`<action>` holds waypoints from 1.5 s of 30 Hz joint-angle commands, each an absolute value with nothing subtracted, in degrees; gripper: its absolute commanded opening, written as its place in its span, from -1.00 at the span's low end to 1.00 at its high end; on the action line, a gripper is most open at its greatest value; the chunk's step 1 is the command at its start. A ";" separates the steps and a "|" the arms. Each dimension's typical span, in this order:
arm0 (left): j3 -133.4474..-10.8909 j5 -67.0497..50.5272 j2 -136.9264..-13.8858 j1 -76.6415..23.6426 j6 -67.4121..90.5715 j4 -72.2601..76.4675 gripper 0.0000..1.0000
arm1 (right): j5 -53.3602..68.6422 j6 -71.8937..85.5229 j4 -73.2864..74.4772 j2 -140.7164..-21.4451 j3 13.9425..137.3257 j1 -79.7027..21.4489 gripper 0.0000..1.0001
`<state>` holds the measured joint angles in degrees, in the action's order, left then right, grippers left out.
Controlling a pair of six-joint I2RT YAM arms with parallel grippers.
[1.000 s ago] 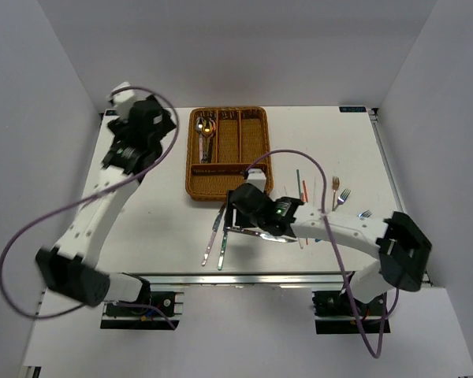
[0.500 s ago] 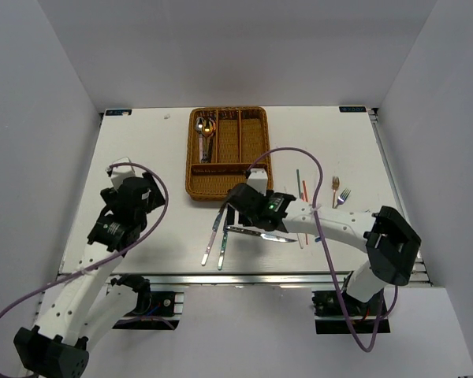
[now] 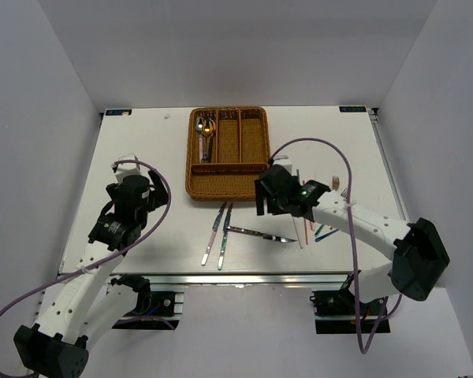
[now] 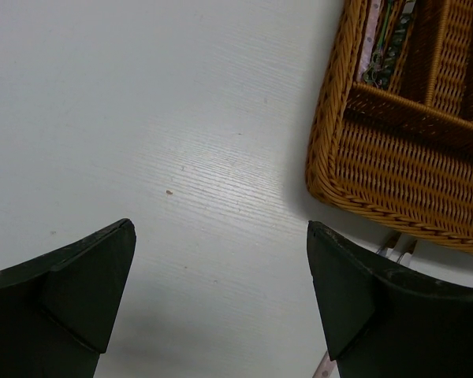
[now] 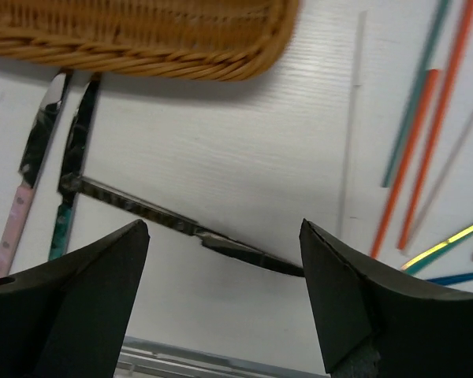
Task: Sort the eating utensils into containers
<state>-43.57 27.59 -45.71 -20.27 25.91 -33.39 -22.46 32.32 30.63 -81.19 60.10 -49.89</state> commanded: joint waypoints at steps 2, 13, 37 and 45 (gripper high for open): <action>-44.21 26.81 -44.21 -20.92 25.49 -32.70 0.96 | -19.19 27.25 35.07 -75.25 60.30 -37.93 0.67; -44.12 25.23 -46.67 -22.15 25.40 -32.43 0.96 | -14.69 25.75 36.21 -74.96 57.83 -15.13 0.76; -44.12 23.55 -49.92 -22.76 25.14 -32.34 0.96 | -11.69 29.79 24.44 -81.21 47.90 -8.17 -0.06; -44.12 24.08 -50.27 -22.85 25.14 -32.43 0.96 | -12.74 30.41 22.76 -82.88 45.97 -8.26 -0.13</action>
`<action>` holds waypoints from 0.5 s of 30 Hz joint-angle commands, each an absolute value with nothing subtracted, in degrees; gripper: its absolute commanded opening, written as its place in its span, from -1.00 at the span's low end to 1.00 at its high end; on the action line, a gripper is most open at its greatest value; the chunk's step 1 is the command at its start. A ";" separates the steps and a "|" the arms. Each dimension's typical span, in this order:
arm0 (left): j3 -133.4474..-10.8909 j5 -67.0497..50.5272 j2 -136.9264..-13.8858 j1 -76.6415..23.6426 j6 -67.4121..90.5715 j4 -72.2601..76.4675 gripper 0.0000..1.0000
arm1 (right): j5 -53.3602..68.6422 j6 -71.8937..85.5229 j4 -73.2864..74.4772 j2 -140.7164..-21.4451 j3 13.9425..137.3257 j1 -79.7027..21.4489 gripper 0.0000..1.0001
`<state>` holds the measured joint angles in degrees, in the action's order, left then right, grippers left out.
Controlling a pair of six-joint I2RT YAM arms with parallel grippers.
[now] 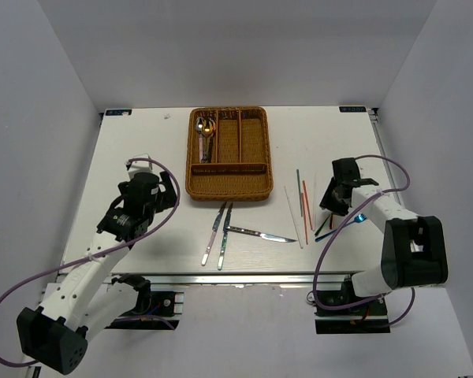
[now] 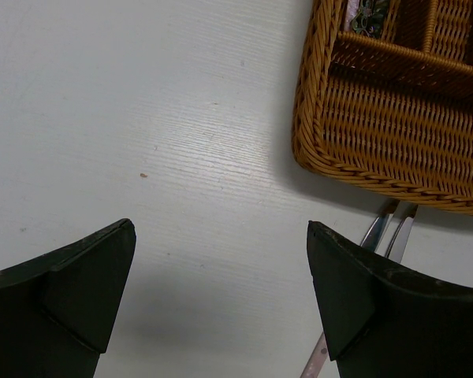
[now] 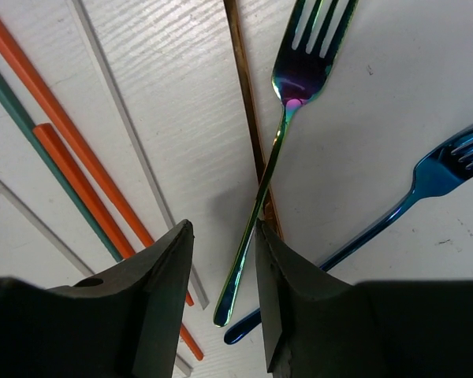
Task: Sort the eating utensils into containers
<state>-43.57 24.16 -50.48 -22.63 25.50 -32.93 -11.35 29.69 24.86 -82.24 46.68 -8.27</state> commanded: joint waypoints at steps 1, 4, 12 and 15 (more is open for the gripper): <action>-44.12 24.08 -50.45 -22.85 25.14 -32.43 0.96 | -12.83 30.50 22.85 -83.05 45.97 -8.26 -0.15; -44.12 23.99 -50.71 -22.94 25.14 -32.52 0.96 | -12.92 30.76 22.76 -82.88 45.62 -8.17 -0.16; -44.21 23.99 -50.89 -23.03 25.14 -32.52 0.96 | -12.66 31.02 21.45 -83.93 44.30 -8.17 -0.16; -44.12 24.17 -50.89 -23.11 25.14 -32.61 0.96 | -12.57 31.29 21.18 -84.99 44.21 -8.26 -0.16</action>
